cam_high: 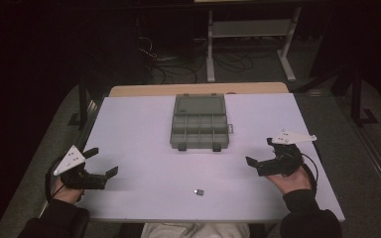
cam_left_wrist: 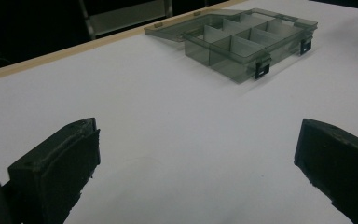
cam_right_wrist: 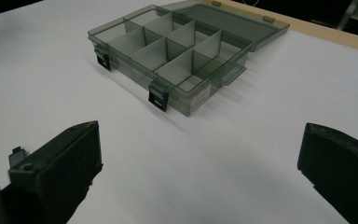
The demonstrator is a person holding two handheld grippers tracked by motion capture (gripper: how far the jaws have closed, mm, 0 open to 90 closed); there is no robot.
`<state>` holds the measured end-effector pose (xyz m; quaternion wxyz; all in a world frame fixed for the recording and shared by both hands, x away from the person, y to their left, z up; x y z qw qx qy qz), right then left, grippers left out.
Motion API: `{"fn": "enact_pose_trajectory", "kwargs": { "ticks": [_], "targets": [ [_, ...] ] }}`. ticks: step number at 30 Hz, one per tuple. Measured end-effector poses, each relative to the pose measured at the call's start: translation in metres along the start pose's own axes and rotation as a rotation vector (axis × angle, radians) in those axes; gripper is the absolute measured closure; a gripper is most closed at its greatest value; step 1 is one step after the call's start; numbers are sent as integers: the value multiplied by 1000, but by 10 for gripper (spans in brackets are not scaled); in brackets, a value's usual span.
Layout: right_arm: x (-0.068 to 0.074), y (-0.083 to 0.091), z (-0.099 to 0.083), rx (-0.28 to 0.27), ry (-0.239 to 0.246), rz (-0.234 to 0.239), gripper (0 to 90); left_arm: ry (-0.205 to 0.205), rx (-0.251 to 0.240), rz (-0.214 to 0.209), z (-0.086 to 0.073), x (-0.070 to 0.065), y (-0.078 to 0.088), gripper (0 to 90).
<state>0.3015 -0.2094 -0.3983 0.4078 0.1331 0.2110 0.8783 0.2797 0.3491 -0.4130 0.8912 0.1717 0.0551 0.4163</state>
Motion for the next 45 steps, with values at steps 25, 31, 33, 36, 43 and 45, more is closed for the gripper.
{"fn": "enact_pose_trajectory", "kwargs": {
  "ticks": [25, 31, 33, 36, 43, 45],
  "targets": [
    [2, -4, 1, 34, 13, 5, 0, -5, 7, -7, 0, -1, -1, 0],
    [5, -6, 4, 44, 30, 14, 0, -10, 23, -10, -1, -1, -2, 0],
    [7, -6, 5, 43, 30, 17, 0, -10, 23, -10, -1, -1, -2, 0],
    [13, -8, 8, 48, 50, 37, 0, -9, 33, -13, -1, -1, -2, 0],
    [20, -12, 10, 63, 60, 66, 0, -9, 34, -13, -1, 0, -2, 0],
    [22, -15, 10, 76, 65, 82, 0, -11, 38, -15, -1, -1, -3, 0]
  ]
}}
Point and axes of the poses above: each handheld gripper's, and its own axes: y roughly backward along the jaws, z roughly out of its top, x roughly to its left, the point moved 1 cm from there along -y, roughly forward along the jaws, and after that the axes turned 4 degrees about -x, right-handed, at the moved point
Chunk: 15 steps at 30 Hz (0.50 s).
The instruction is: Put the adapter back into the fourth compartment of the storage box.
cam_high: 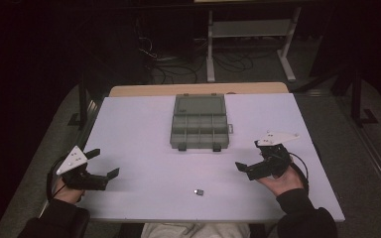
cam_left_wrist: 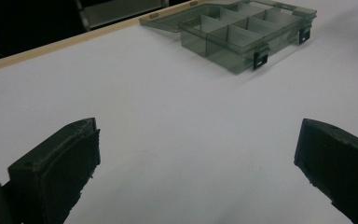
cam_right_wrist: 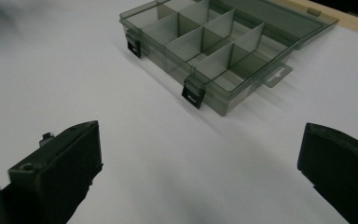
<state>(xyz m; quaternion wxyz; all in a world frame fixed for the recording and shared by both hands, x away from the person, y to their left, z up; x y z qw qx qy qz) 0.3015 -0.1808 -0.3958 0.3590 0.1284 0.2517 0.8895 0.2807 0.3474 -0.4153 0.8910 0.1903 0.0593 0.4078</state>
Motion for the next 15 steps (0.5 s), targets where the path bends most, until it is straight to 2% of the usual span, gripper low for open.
{"fn": "enact_pose_trajectory", "kwargs": {
  "ticks": [7, 10, 15],
  "targets": [
    [7, -5, 2, 25, 18, 24, 0, 2, 1, -1, 0, 0, 0, 0],
    [15, -10, 5, 41, 40, 53, 0, 1, 0, -1, 0, 0, 0, 0],
    [20, -13, 6, 48, 51, 69, 0, 1, -3, -2, 0, 0, 0, 0]
  ]
}}
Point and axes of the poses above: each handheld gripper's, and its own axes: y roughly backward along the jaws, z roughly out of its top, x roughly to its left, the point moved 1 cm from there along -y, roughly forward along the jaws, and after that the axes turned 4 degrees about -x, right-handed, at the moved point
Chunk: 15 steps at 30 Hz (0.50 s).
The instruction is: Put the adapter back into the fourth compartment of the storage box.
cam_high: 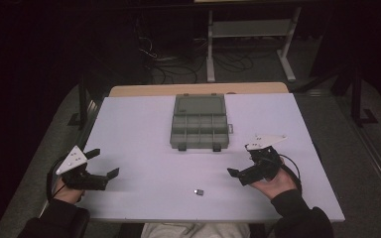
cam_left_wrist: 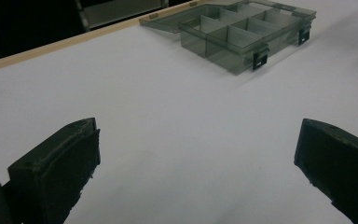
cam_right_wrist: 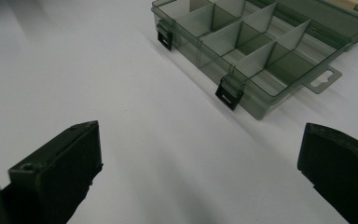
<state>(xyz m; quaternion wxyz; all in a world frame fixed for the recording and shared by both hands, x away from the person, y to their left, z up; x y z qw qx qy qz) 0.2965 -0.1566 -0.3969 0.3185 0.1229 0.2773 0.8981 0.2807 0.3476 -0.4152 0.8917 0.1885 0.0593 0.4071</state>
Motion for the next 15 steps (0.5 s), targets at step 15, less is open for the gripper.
{"fn": "enact_pose_trajectory", "kwargs": {
  "ticks": [15],
  "targets": [
    [23, -17, 5, 40, 51, 73, 0, 0, -3, -2, 0, 0, 0, 0]
  ]
}}
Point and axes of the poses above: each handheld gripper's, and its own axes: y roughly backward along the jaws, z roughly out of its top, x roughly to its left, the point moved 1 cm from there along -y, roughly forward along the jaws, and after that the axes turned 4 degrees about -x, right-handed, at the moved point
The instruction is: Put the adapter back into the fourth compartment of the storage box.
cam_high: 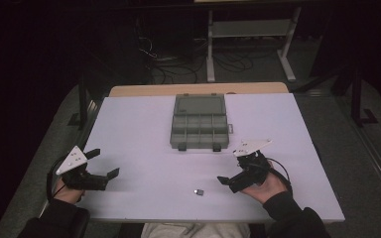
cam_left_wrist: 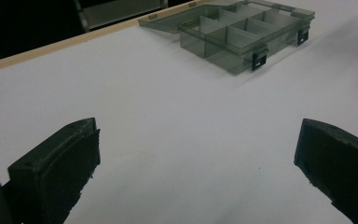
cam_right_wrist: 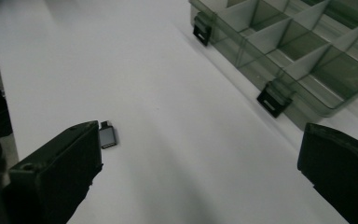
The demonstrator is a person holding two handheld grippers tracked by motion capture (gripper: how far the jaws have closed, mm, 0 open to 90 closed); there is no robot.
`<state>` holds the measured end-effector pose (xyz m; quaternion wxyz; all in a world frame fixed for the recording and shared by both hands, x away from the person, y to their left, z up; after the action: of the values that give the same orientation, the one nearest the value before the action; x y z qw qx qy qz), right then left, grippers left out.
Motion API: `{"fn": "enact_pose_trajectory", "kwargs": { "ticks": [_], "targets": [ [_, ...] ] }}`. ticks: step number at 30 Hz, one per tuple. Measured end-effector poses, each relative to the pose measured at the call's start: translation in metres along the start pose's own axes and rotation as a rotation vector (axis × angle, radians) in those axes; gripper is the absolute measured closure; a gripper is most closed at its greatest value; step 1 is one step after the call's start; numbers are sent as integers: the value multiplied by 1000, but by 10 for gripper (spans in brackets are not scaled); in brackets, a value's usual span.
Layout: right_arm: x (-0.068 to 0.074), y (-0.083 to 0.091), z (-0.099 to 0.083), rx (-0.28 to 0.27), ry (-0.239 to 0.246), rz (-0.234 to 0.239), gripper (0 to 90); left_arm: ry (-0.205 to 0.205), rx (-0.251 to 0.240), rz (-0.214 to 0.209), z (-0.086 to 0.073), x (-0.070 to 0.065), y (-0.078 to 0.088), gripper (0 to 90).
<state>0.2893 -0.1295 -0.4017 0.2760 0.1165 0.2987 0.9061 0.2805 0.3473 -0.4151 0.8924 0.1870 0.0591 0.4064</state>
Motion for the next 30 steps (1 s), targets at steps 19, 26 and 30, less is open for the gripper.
{"fn": "enact_pose_trajectory", "kwargs": {
  "ticks": [19, 26, 30],
  "targets": [
    [26, -19, 8, 34, 66, 81, 0, -1, -6, 1, 0, 0, 0, 0],
    [30, -23, 8, 47, 80, 91, 0, -2, -6, 1, 0, 0, 0, 0],
    [32, -25, 8, 54, 84, 96, 0, -2, -5, 2, 0, 0, 0, 0]
  ]
}}
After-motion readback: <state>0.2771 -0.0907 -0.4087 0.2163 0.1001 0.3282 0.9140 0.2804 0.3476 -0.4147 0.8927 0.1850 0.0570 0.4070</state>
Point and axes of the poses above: each handheld gripper's, and its own axes: y roughly backward along the jaws, z roughly out of its top, x roughly to its left, the point moved 1 cm from there along -y, roughly forward along the jaws, and after that the axes turned 4 degrees about -x, right-handed, at the moved point
